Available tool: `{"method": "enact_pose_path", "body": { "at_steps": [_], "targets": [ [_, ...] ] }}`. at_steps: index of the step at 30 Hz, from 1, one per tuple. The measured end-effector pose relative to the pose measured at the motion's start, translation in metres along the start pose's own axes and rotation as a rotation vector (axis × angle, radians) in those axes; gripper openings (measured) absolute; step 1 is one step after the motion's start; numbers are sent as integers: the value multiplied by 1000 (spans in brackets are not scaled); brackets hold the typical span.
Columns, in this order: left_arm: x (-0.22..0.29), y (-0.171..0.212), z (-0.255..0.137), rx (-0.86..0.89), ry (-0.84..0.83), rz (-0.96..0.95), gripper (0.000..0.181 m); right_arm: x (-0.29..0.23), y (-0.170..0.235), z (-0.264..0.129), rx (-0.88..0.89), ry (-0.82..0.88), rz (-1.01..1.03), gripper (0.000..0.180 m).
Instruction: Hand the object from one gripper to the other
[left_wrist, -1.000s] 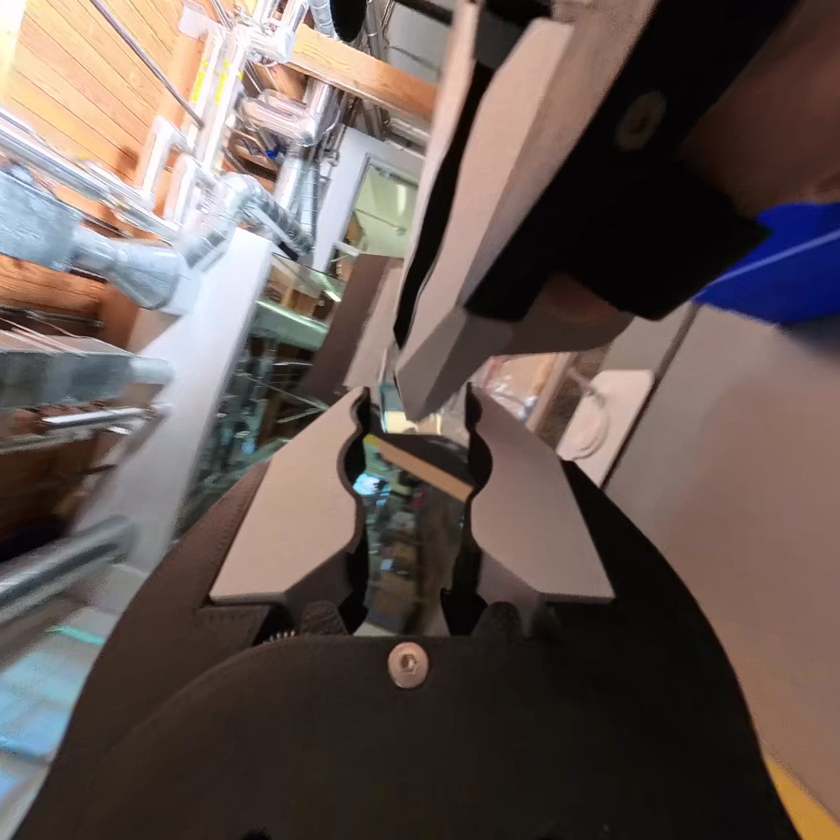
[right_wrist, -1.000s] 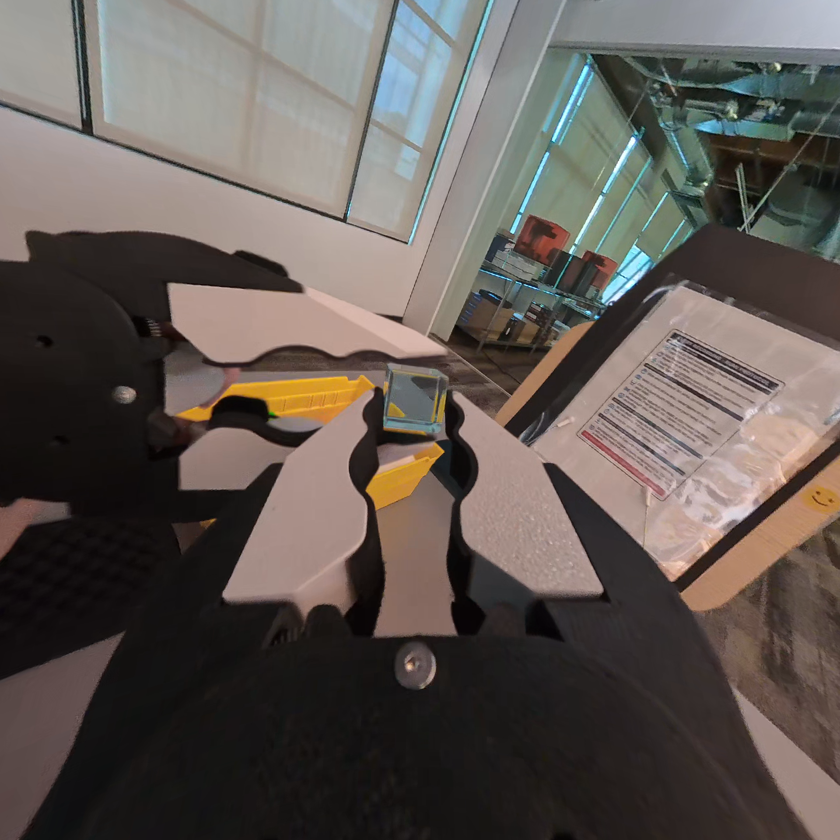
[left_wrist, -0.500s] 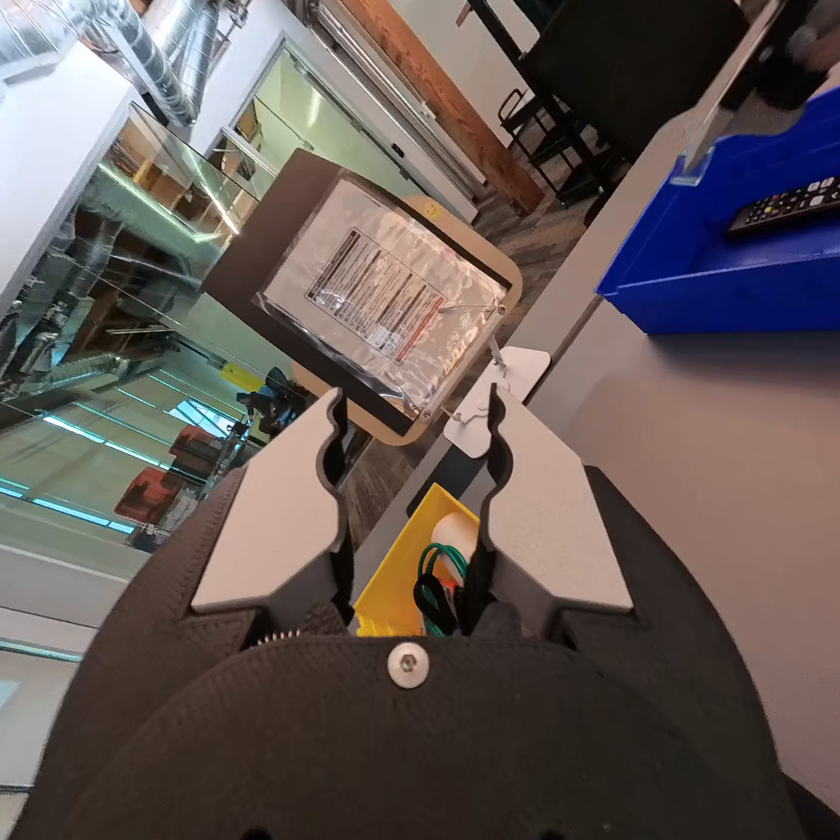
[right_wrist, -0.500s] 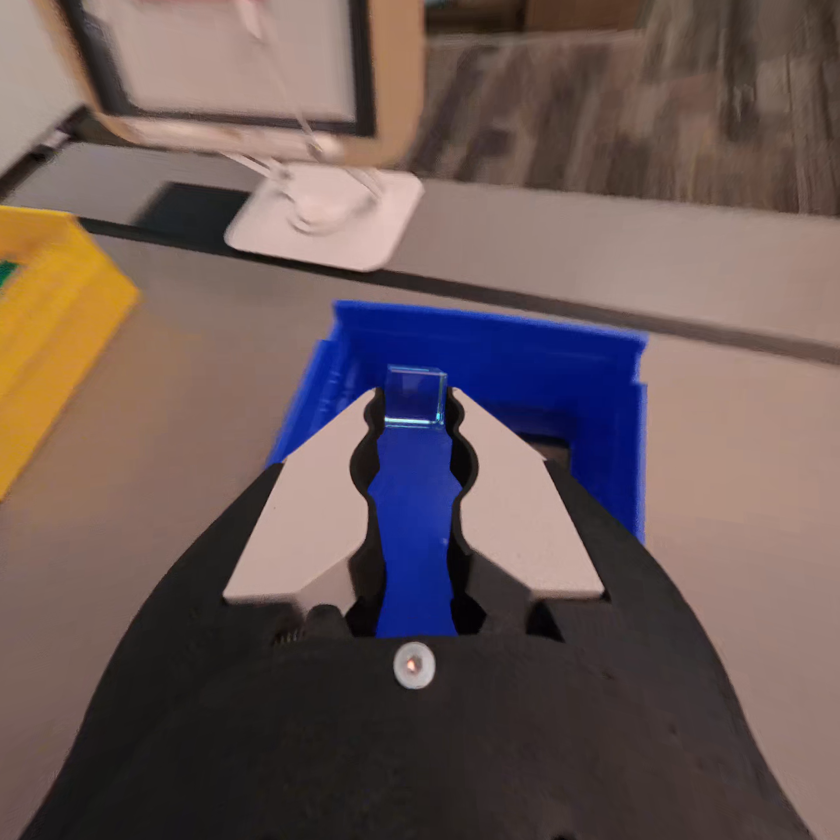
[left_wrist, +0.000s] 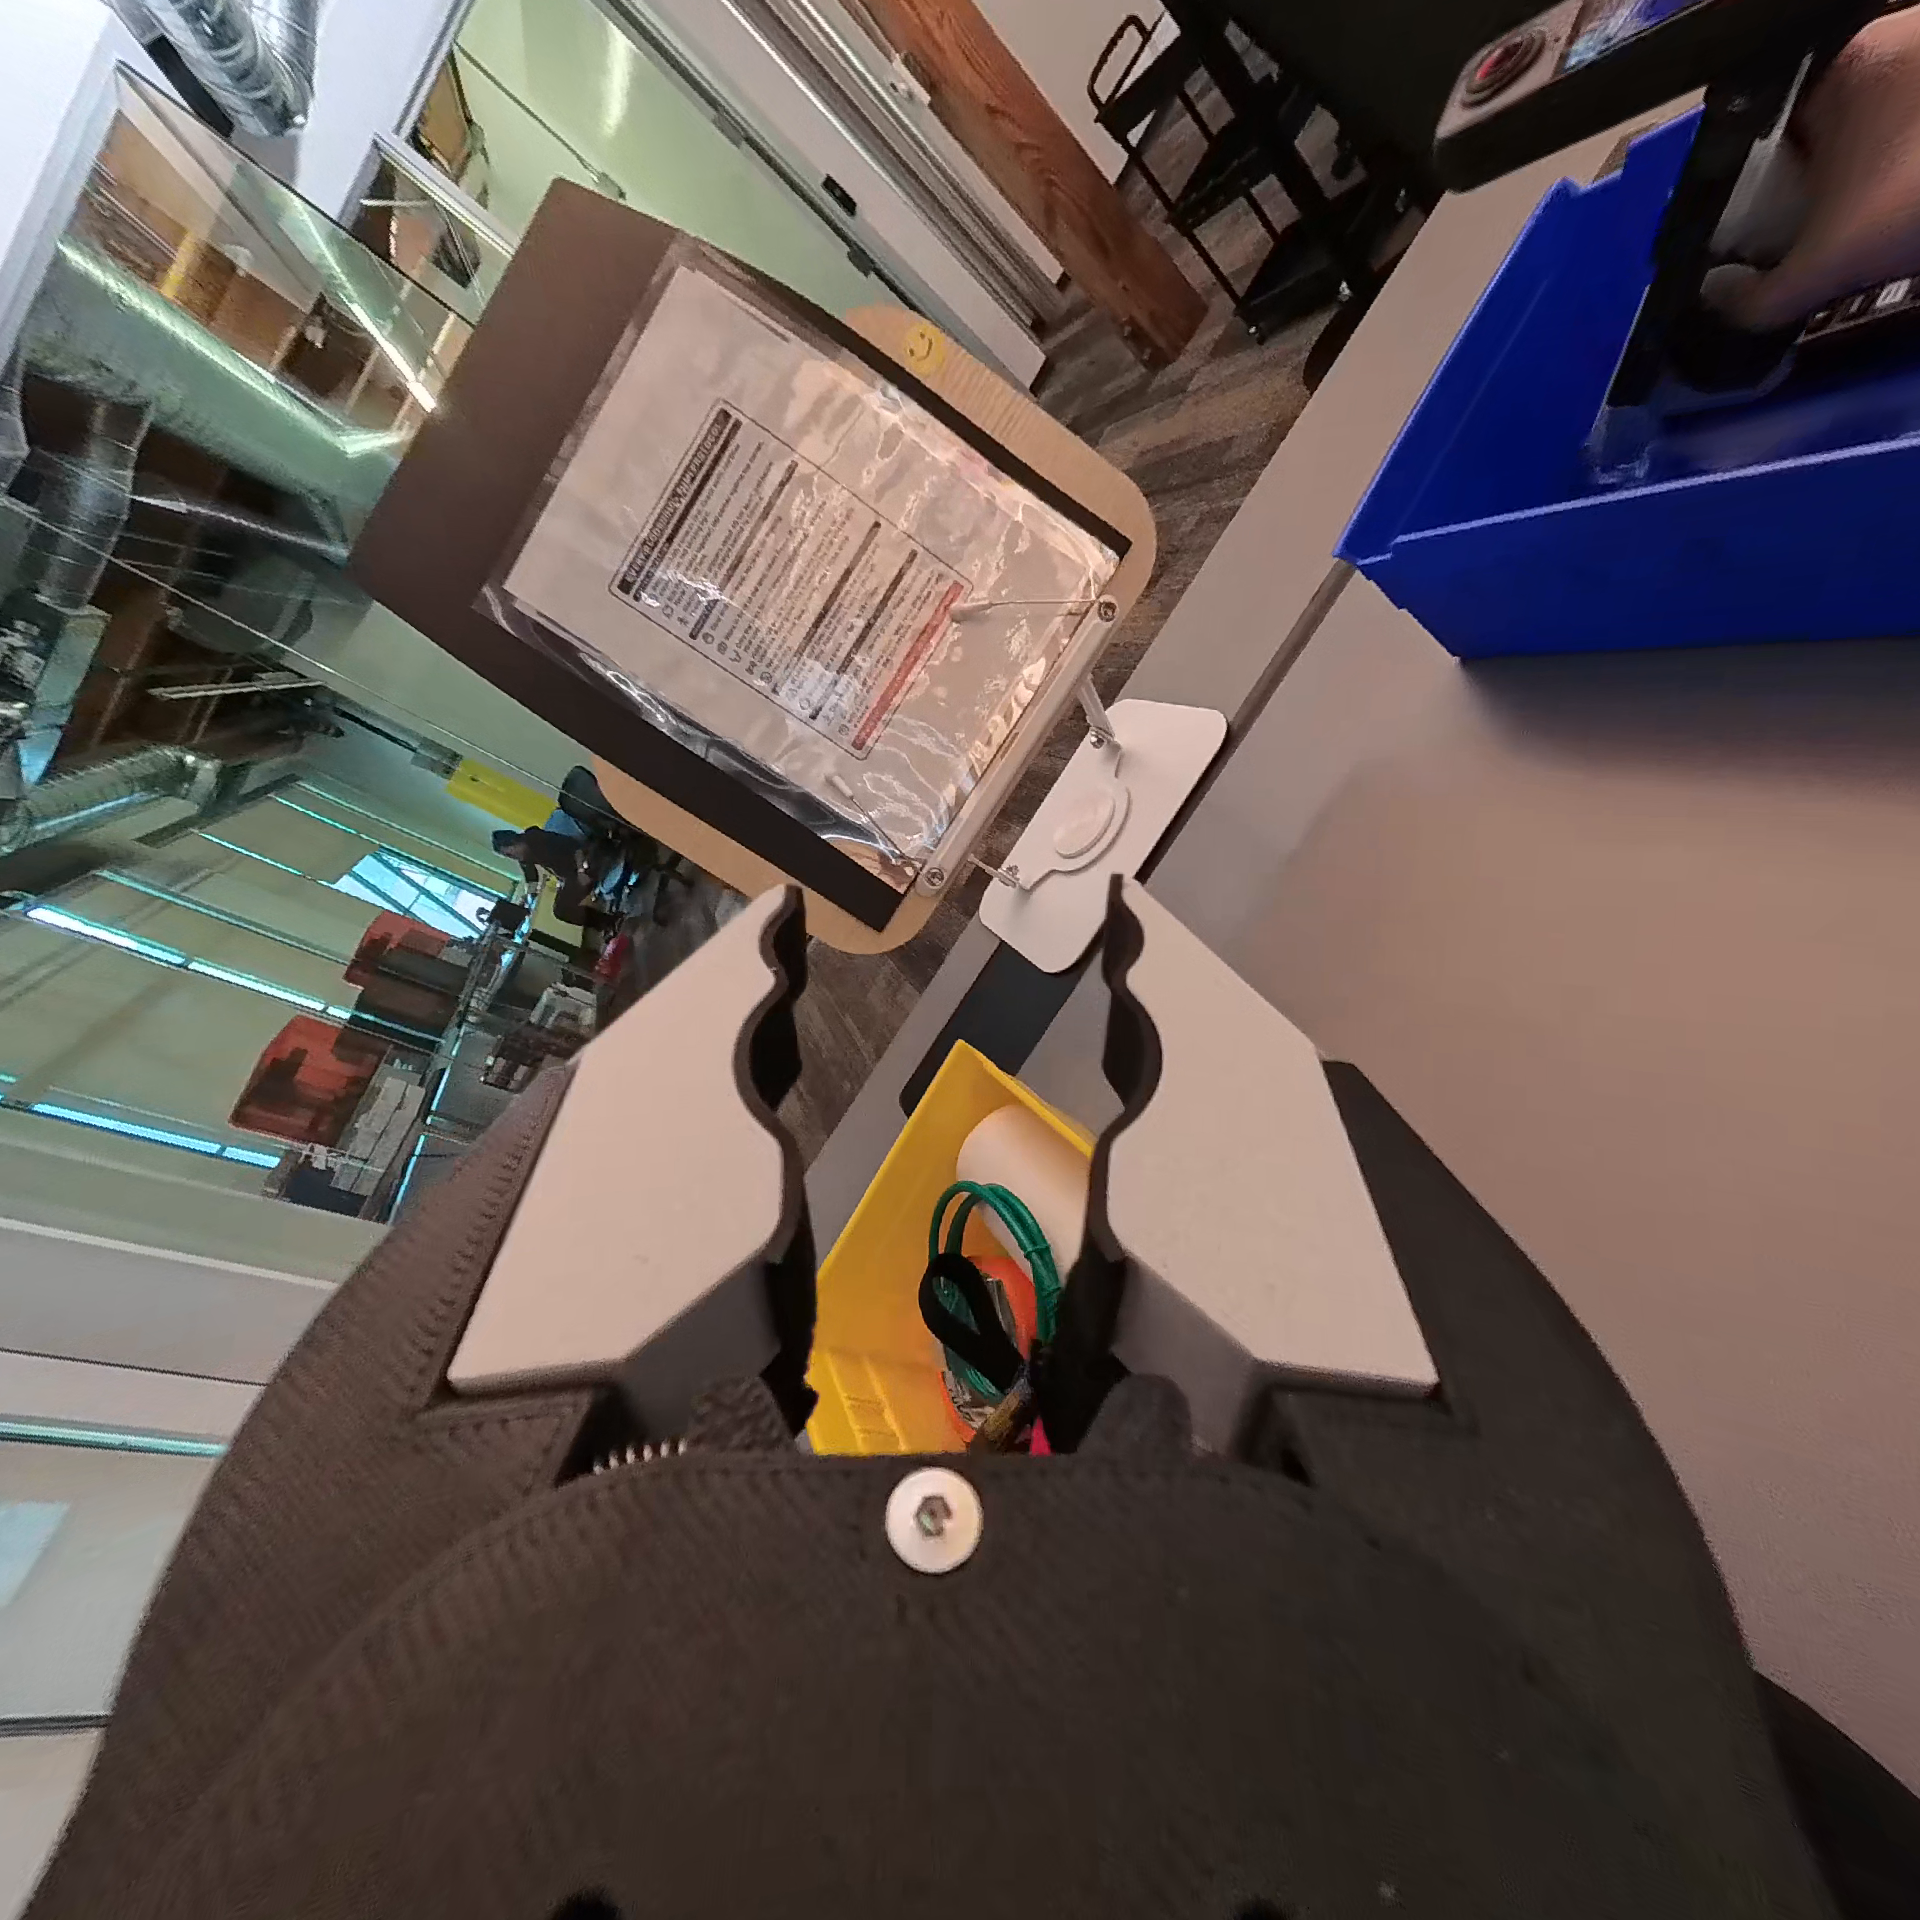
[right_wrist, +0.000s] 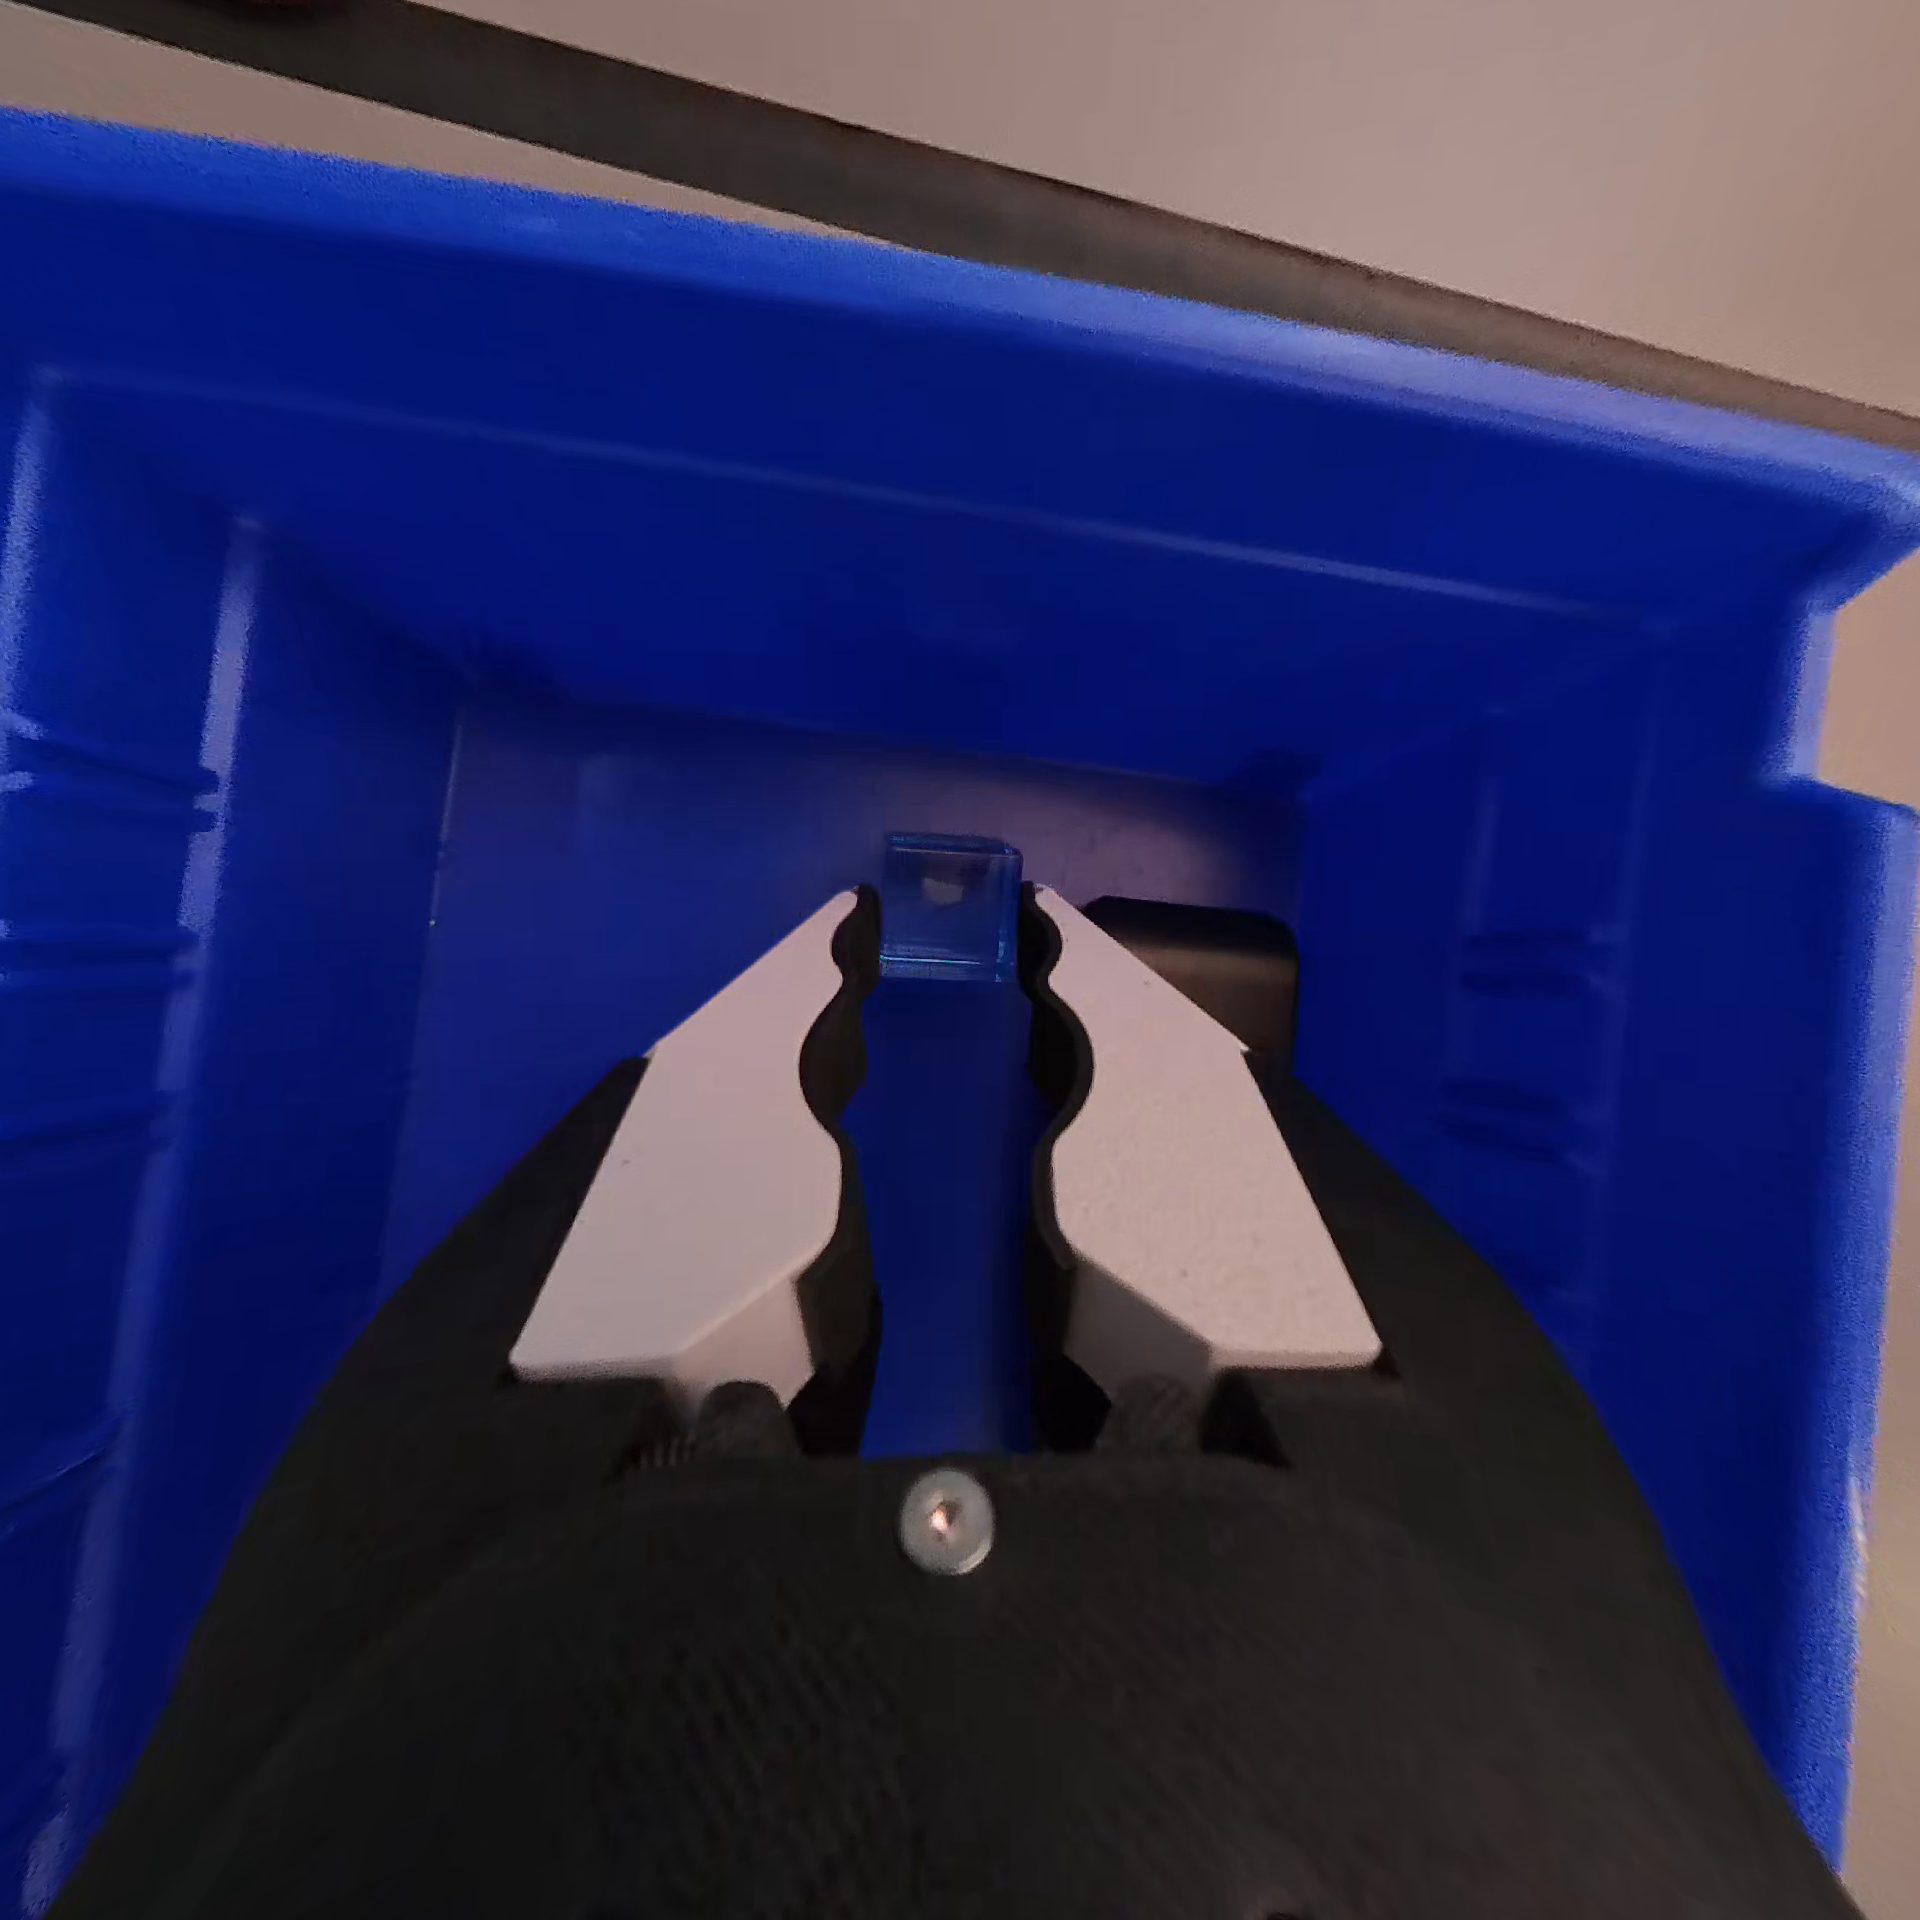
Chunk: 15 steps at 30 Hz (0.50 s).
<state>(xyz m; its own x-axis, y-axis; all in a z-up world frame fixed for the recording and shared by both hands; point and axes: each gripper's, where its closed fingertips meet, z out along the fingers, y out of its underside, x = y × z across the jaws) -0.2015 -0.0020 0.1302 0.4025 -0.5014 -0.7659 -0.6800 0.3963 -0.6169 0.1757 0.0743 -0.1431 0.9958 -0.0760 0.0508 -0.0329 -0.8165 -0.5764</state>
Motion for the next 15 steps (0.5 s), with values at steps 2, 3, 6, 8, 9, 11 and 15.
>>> {"method": "enact_pose_path", "body": {
  "at_steps": [2,3,6,8,9,11,15],
  "targets": [
    [0,4,2,-13,11,-10,57,1,2,3,-10,8,2,27],
    [0,7,3,-21,18,-17,57,1,3,4,-10,6,0,26],
    [-1,24,6,-77,50,-64,57,2,2,3,-5,5,3,27],
    [-5,47,10,-160,61,-101,53,2,1,-3,5,0,20,29],
    [-8,63,13,-221,58,-119,54,2,-2,-8,23,-10,34,30],
    [-14,99,20,-351,52,-155,54,1,-12,-24,80,-26,59,38],
    [-19,162,37,-521,69,-240,50,-3,-34,-67,203,-56,53,42]
  ]
}}
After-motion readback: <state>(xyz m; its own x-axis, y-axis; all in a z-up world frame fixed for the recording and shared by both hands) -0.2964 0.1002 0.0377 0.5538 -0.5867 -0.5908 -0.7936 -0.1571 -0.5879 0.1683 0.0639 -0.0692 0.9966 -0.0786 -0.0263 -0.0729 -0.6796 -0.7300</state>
